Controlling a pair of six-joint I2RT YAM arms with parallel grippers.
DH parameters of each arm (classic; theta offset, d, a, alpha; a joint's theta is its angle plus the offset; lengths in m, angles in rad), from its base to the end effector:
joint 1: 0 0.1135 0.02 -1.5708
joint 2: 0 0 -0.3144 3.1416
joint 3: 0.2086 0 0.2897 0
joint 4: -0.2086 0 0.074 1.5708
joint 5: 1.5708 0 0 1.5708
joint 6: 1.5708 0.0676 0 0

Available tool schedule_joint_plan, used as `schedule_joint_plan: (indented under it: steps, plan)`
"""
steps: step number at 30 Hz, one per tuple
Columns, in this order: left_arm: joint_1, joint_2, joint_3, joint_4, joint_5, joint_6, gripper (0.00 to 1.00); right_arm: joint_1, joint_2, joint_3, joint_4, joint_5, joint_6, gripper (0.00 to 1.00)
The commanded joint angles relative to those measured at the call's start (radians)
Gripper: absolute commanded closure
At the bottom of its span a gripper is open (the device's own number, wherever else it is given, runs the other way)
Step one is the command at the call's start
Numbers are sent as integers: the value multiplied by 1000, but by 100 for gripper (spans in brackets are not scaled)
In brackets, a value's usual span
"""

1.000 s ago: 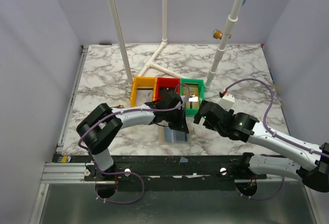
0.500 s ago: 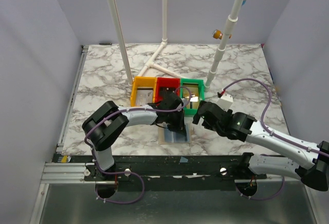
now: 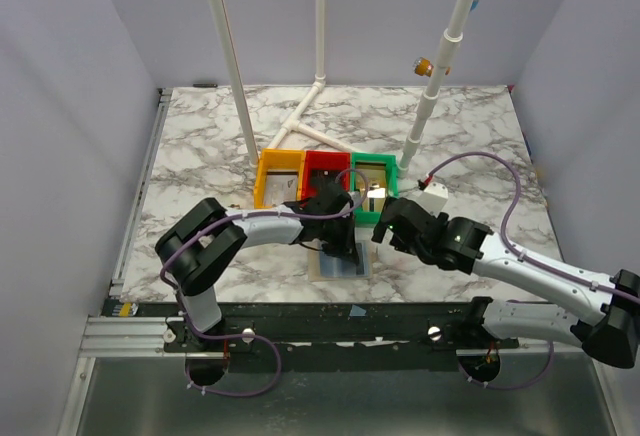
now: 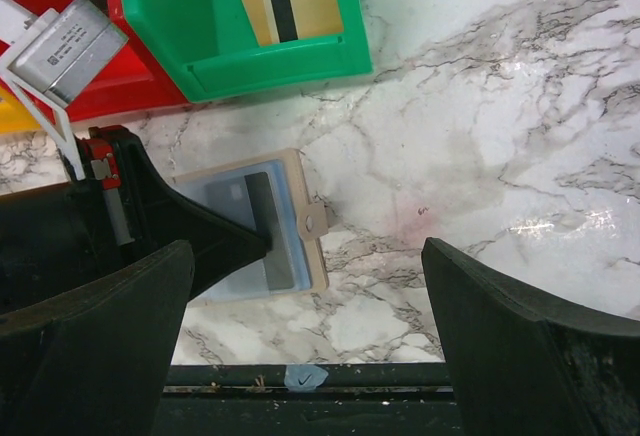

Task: Take the credit cards out of the card holder
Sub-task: Remove the credit card from the card holder.

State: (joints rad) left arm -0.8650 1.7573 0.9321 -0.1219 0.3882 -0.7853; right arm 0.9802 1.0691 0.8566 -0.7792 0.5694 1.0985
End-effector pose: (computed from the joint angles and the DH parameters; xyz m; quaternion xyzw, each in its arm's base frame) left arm 0.2364 -0.3168 0.1441 0.0963 0.9308 -0.3457 0.0694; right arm 0.1584 0.1709 0.2784 0.1344 0.9134 0.0998 0.3709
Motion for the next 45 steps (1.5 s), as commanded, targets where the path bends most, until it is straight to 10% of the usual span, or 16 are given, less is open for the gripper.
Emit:
schedule_joint_plan:
  steps: [1, 31, 45]
  plan:
    - [22, -35, -52, -35, -57, 27, 100, -2, 14, 2, 23, -7, -11, 0]
    - [104, -184, -194, -27, -76, 22, 100, 10, 205, -10, 233, -212, -106, 6]
    - [122, -220, -217, -27, -72, 21, 100, 25, 328, 1, 350, -296, -110, 92]
